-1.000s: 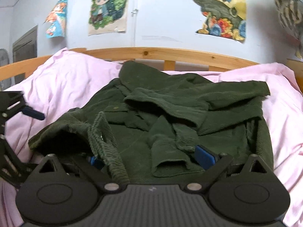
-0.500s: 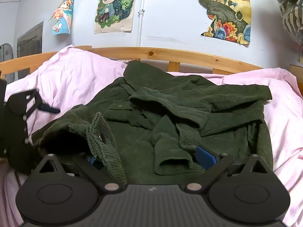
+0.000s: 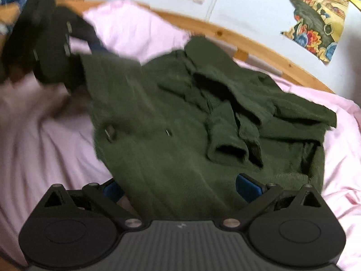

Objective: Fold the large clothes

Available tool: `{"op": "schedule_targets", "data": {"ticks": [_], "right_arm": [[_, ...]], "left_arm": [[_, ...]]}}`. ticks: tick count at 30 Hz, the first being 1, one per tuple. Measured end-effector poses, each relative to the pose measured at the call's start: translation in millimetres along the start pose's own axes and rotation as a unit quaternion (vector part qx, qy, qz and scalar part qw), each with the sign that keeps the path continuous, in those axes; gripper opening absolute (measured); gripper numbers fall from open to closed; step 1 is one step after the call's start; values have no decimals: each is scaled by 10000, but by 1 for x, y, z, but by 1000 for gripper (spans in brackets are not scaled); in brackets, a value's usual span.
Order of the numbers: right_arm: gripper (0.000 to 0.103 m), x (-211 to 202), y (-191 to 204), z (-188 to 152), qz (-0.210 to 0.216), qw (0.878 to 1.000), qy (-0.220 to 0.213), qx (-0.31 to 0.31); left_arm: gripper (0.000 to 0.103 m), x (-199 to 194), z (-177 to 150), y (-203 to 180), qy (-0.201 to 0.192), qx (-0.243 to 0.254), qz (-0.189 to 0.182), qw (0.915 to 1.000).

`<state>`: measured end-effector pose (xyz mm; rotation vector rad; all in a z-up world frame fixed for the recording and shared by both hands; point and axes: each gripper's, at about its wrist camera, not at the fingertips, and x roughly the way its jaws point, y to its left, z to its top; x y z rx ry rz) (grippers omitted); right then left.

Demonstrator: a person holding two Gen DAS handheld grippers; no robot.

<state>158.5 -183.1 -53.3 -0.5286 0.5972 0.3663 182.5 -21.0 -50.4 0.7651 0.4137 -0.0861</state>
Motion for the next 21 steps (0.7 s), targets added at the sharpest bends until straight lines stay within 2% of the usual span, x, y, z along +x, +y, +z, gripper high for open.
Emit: {"op": "schedule_targets", "data": {"ticks": [4,7,8,11,14,16,18,19,21], "right_arm": [[102,10,-8,-2,-311,9988,294,242],[102,11,-15,-6,-1037,9934,446,188],[102,8,-22,-6,-1099,9926,399,330],[102,-12,-41,-6,-593,9923,-215,1068],[103,-25,-36,2,-503,9916,-676,977],[103,-21,-25,9,-315,9928,-662,945],[102,-10,-13,14,-332,9940,-503,908],[102,-3,-7,16,-506,9949,-374,789],[98,10,2,15,-1167,9919,-78,502]], "left_arm": [[17,3,0,10,78,-238,6,9997],[14,3,2,15,14,-400,65,9992],[13,2,5,19,-19,-539,44,9985],[11,5,19,41,-134,-1159,-209,9929],[10,11,33,62,-256,-1646,-417,9851],[10,15,39,71,-315,-1862,-490,9808],[10,18,41,73,-346,-1991,-534,9779],[10,19,41,74,-358,-2019,-555,9772],[10,20,39,75,-382,-2035,-579,9766]]}}
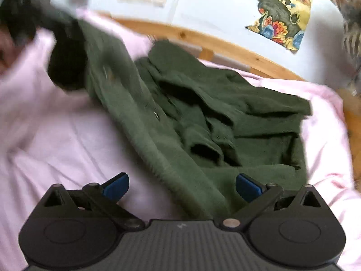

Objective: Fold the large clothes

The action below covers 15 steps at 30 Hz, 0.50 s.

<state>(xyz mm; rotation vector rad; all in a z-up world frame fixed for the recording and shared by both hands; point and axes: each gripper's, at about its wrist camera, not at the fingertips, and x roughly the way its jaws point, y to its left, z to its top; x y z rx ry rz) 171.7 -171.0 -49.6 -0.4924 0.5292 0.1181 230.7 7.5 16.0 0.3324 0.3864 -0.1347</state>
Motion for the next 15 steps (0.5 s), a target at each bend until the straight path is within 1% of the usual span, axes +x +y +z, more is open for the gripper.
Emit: {"op": "schedule_targets", "data": {"ticks": [1,3,4,6,10,11,12,14,15], "right_arm": [[96,5,0,-2,-249,9995,108,-137],[84,12,-6,-9,-666,9964,383,-349],[81,11,-13,-13,-831,9943,508,-426],[80,8,-31,-21,-926,9924,704,-395],[78,3,-66,-27,-793,9904,1080,328],[68,5,-71,-28,-797,9894,1151,395],[44,7,-75,-30,-759,9886,1214,465],[19,4,-81,-32,-581,9891,1199,630],[14,1,-81,-30,-561,9901,1126,616]], "left_arm": [[10,0,-1,1,-7,-4,-13,10000],[10,-2,-5,2,-9,28,-24,10000],[10,-2,-7,2,-9,75,-8,10000],[10,-7,-14,0,13,205,47,9998],[10,-16,-27,-3,170,311,70,9993],[10,-18,-30,-4,211,339,95,9992],[10,-20,-33,-5,256,362,118,9989],[9,-25,-37,-9,287,405,165,9986],[8,-28,-39,-11,276,422,204,9985]]}}
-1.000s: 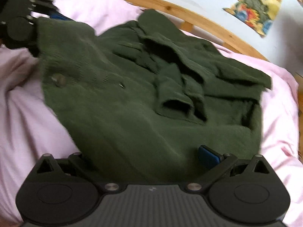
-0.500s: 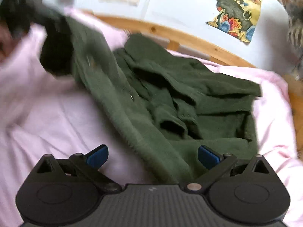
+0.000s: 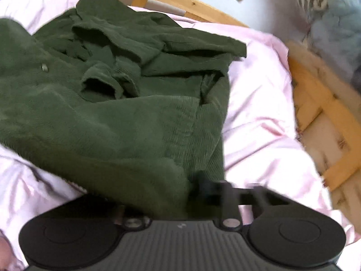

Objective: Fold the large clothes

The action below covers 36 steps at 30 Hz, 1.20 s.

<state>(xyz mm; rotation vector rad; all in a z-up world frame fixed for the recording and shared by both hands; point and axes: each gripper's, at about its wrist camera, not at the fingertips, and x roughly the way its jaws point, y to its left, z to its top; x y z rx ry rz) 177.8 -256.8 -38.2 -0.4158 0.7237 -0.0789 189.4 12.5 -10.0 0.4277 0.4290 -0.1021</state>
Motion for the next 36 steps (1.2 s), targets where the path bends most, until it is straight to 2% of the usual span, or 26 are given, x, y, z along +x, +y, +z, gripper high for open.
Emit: {"op": "schedule_targets", "data": {"ticks": [5,8,11,14,18,23,26,29,33,36], "right_arm": [[12,-50,-15,4,-82,9975,-653,-242],[12,-89,-28,4,-117,9946,-965,-358],[12,-131,-35,-2,-15,9920,-1174,-474],[12,-171,-35,-10,198,9892,-1266,-707],[12,-228,-30,-31,563,9854,-1224,-1043],[13,-252,-23,-41,881,9819,-1013,-1339],[13,-240,-26,-33,946,9831,-1056,-1162],[13,-219,-35,-16,1050,9861,-1074,-704],[13,-171,-51,15,1007,9886,-1048,-385],[13,-131,-56,38,1006,9904,-942,-119]], "left_arm": [[7,-26,0,-5,-123,31,144,9998],[6,-51,3,-6,-273,64,266,9993],[6,-89,8,1,-359,-95,209,9991],[6,-132,11,8,-349,-172,40,9992],[6,-194,8,16,-212,-39,-234,9995],[6,-233,4,25,197,-27,-702,9973],[6,-225,3,23,357,4,-765,9964],[6,-201,16,34,426,-217,-814,9955],[7,-145,41,55,663,-624,-1041,9904],[8,-88,57,70,972,-947,-1169,9838]]}}
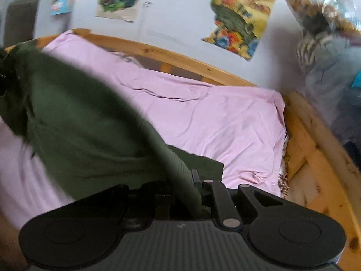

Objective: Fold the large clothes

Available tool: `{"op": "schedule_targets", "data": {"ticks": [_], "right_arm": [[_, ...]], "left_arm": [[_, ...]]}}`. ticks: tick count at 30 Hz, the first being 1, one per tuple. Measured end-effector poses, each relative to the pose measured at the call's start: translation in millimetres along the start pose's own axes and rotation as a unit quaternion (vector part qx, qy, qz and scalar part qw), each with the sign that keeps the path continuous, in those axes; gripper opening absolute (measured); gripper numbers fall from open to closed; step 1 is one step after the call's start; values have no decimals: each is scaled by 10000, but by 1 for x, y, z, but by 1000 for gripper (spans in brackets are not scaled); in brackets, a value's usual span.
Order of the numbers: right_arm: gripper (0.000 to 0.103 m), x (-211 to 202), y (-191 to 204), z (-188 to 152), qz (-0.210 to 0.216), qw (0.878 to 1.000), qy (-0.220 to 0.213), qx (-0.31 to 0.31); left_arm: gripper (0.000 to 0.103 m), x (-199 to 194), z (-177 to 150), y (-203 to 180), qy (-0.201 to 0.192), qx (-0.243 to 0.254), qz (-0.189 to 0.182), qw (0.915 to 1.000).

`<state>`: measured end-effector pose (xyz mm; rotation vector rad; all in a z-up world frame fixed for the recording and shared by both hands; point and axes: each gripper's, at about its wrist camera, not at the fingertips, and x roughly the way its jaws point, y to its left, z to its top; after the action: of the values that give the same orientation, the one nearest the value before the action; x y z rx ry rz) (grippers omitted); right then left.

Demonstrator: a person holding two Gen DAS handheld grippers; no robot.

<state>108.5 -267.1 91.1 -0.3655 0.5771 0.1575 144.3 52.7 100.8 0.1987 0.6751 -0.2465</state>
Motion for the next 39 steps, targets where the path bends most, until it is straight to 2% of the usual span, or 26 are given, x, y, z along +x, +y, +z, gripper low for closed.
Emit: {"op": "schedule_targets", "data": {"ticks": [4,8,10,11,12,13,15,16,19,20,21,23,25,28,29,32,33,34,35,36,37,38,39], "right_arm": [[13,60,-15,15,-125,9998,91,135],[13,115,-28,16,-110,9980,182,593],[14,136,-33,11,-65,9963,224,825],[19,141,-34,7,-51,9954,245,930],[24,145,-36,4,-26,9941,233,1063],[26,147,-36,1,-3,9929,228,1164],[34,149,-34,-5,-58,9924,217,1212],[37,150,-34,-6,-86,9923,217,1219],[68,138,-43,-4,-137,9875,-34,1567],[86,130,-47,-2,-111,9843,-194,1754],[98,120,-50,-1,-87,9802,-382,1941],[103,98,-56,-1,-90,9726,-695,2216],[103,78,-59,-7,-15,9647,-881,2482],[103,65,-51,-29,200,9610,-967,2583],[103,66,-50,-34,189,9630,-932,2522],[103,71,-40,-61,-44,9630,-847,2557],[103,75,-43,-63,-72,9591,-786,2719],[103,73,-44,-64,-117,9548,-883,2835],[103,73,-46,-66,-153,9500,-1038,2942],[103,77,-50,-66,-135,9462,-1103,3040],[102,84,-52,-66,-65,9444,-1038,3119],[97,92,-54,-67,-15,9439,-940,3167],[87,100,-56,-68,32,9446,-809,3180]], "left_arm": [[9,70,27,33,446,-610,-284,9967],[13,137,35,62,823,-1357,-563,9857],[27,161,29,74,985,-1710,-646,9782],[32,167,25,79,997,-1804,-641,9764],[45,167,19,83,883,-1834,-606,9772],[65,163,15,86,714,-1786,-553,9798],[89,148,8,92,368,-1608,-416,9854],[95,137,4,95,176,-1518,-415,9874],[101,102,-4,100,-111,-1402,-443,9891],[101,91,-7,100,-142,-1391,-467,9891],[102,79,-13,98,-182,-1386,-518,9888],[102,63,-25,89,-201,-1377,-644,9882],[102,54,-40,76,-214,-1338,-786,9877],[102,52,-55,47,-34,-879,-715,9935],[102,55,-56,38,21,-667,-625,9958],[89,64,-57,10,14,239,-229,9995],[79,67,-60,4,-33,454,-84,9989],[59,72,-61,1,-4,518,-14,9987],[47,79,-61,2,121,435,-25,9990],[21,85,-62,7,295,186,-153,9993],[6,90,-63,12,399,-94,-294,9987],[4,92,-63,17,401,-363,-353,9979],[1,91,-63,21,312,-549,-244,9977]]}}
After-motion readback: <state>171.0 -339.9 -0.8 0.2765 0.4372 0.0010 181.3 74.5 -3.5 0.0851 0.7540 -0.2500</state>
